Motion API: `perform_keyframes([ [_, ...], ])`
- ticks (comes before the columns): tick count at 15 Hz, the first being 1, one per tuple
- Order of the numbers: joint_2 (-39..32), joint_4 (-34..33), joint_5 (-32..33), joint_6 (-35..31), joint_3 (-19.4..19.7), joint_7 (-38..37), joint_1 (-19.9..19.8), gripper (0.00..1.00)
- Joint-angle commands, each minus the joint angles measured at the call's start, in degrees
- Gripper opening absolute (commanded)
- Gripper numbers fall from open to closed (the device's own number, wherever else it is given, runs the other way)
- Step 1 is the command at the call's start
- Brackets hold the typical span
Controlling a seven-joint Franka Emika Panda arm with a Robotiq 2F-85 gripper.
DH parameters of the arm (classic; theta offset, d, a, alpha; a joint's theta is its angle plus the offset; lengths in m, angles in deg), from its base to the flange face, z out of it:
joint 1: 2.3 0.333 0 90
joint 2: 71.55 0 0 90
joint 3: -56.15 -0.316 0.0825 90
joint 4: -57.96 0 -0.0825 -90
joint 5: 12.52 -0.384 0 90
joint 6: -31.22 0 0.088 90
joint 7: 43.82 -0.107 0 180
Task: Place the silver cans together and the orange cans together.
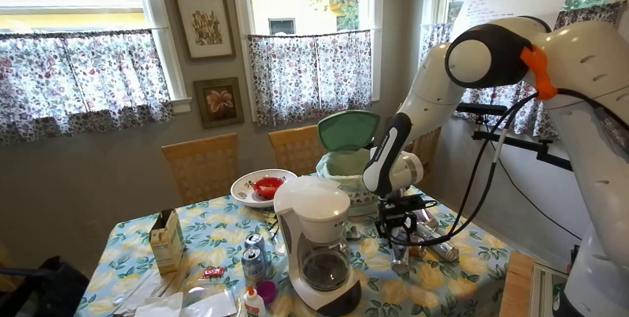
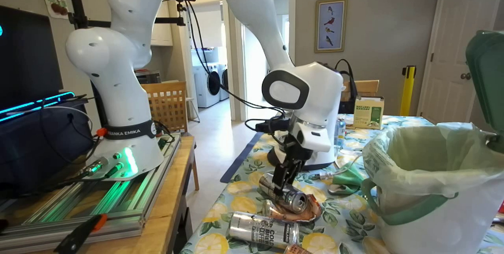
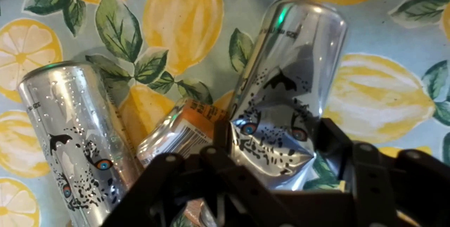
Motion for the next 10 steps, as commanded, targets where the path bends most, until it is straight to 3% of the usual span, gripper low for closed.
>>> perform_keyframes([
  [1, -1.75, -1.64, -0.58, -1.00, -0.18, 0.95, 0.39, 0.41],
  [10, -1.25, -2.18, 2.36, -0.72, -0.56, 3.76, 3.12, 0.34],
])
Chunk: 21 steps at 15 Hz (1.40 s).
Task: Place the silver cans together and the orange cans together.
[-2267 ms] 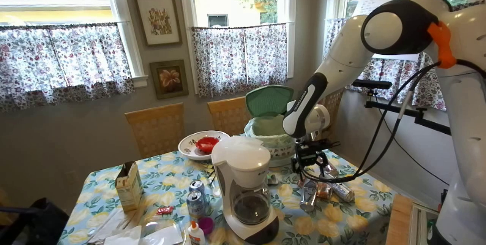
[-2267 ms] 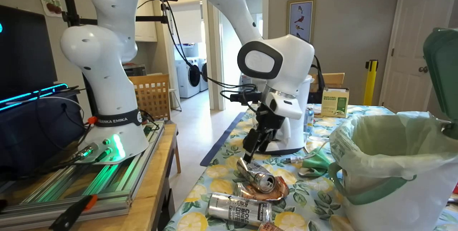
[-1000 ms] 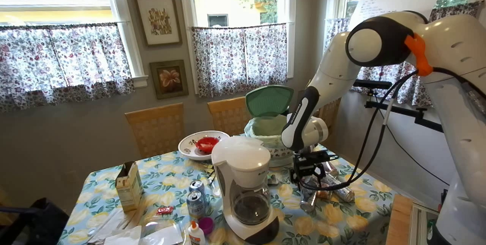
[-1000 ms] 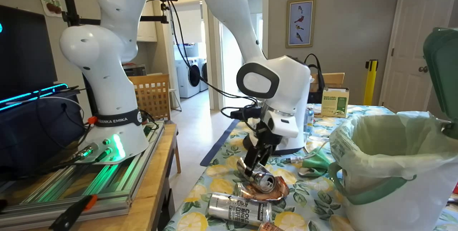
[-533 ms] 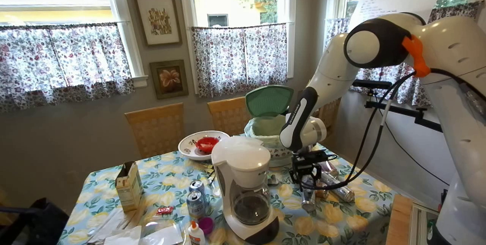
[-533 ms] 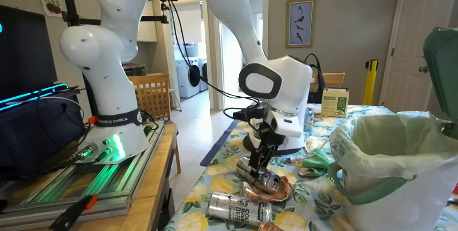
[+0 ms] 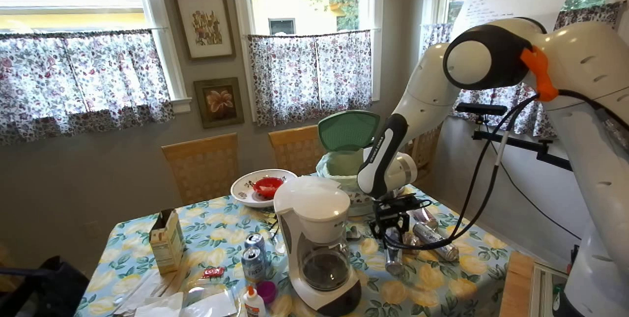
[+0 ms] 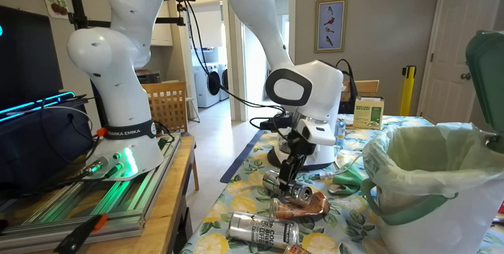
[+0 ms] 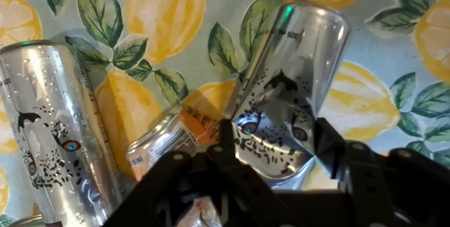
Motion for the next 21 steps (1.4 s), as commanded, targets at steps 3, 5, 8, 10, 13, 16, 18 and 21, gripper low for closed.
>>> perform_keyframes([
  [3, 0.17, -0.11, 3.86, -0.31, -0.17, 3.44, 2.05, 0.38],
  [5, 0.63, 0.51, 5.79, -0.44, -0.09, 5.09, 2.62, 0.34],
  [8, 1.37, 1.64, 8.02, -1.22, -0.45, 7.75, 3.13, 0.34],
  [10, 1.80, 2.17, 9.18, -1.25, -0.71, 9.49, 3.38, 0.34],
  [13, 2.30, 2.76, 10.49, -0.71, -1.30, 12.17, 3.47, 0.34],
  [16, 2.49, 3.15, 11.97, -1.04, -1.67, 14.08, 3.92, 0.34],
  [18, 2.69, 3.31, 12.96, -1.29, -1.91, 15.14, 4.03, 0.34],
  [21, 2.91, 3.48, 14.71, -1.35, -2.03, 16.46, 4.31, 0.34],
])
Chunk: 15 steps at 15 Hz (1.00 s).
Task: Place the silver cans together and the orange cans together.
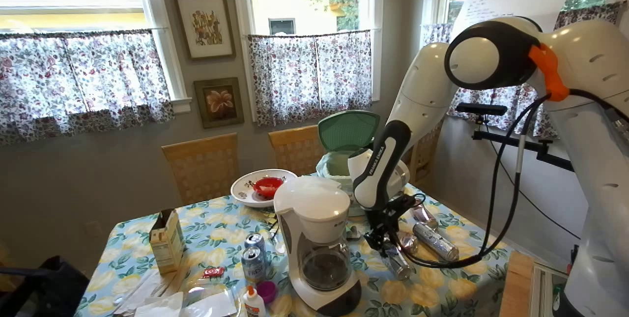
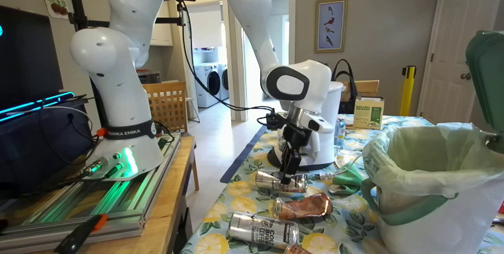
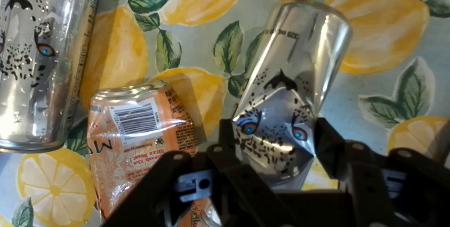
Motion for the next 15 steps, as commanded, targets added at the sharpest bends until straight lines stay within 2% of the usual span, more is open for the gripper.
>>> perform_keyframes([
  [1, 2.34, 2.54, 3.22, -1.21, -0.18, 2.09, 0.38, 0.34],
  [3, 2.58, 2.82, 4.18, -1.13, -0.10, 2.81, 0.41, 0.37],
  [4, 2.66, 3.02, 4.82, -1.21, 0.13, 2.81, 0.54, 0.56],
  [5, 2.82, 3.29, 5.31, -1.25, 0.19, 2.95, 0.53, 0.84],
  [6, 3.01, 3.54, 5.57, -1.24, 0.15, 2.99, 0.43, 0.84],
  [8, 3.57, 3.79, 5.33, -1.33, -0.06, 3.14, -0.04, 0.97],
  [9, 4.17, 3.96, 4.57, -1.40, -0.30, 3.23, -0.50, 1.00],
  [14, 8.22, 5.03, 2.65, -1.35, 0.20, 2.18, -2.44, 1.00],
  [15, 9.04, 5.06, 0.58, -0.61, 0.27, 1.04, -3.57, 1.00],
])
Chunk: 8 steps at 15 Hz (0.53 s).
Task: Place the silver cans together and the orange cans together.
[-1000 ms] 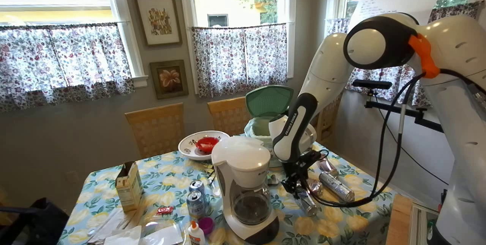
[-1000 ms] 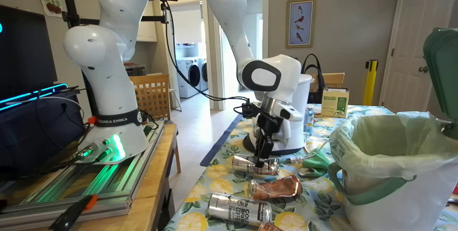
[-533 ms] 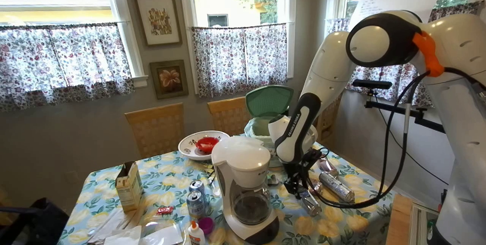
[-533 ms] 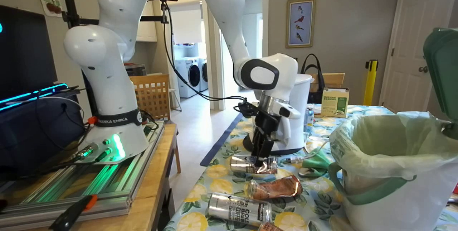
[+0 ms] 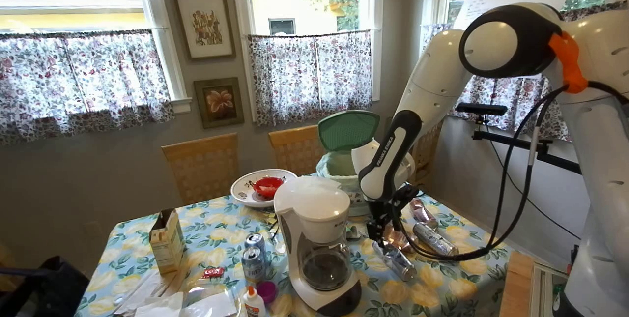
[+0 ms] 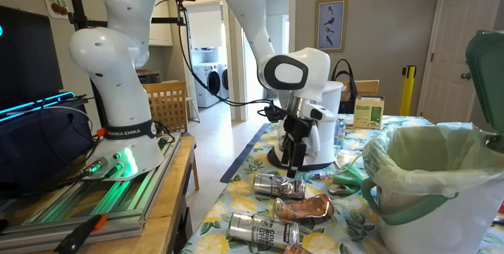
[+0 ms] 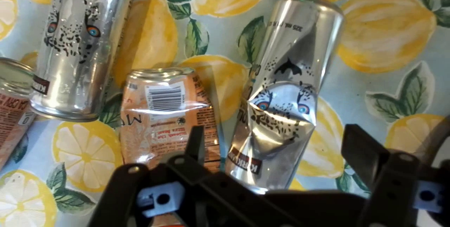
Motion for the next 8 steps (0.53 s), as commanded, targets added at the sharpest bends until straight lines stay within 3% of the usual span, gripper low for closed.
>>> perform_keyframes([
  [1, 4.75, 2.81, -3.90, -0.23, 0.49, -2.20, -2.61, 1.00],
  [8, 4.47, 4.42, -4.98, -6.79, 3.46, -3.30, -6.24, 1.00],
])
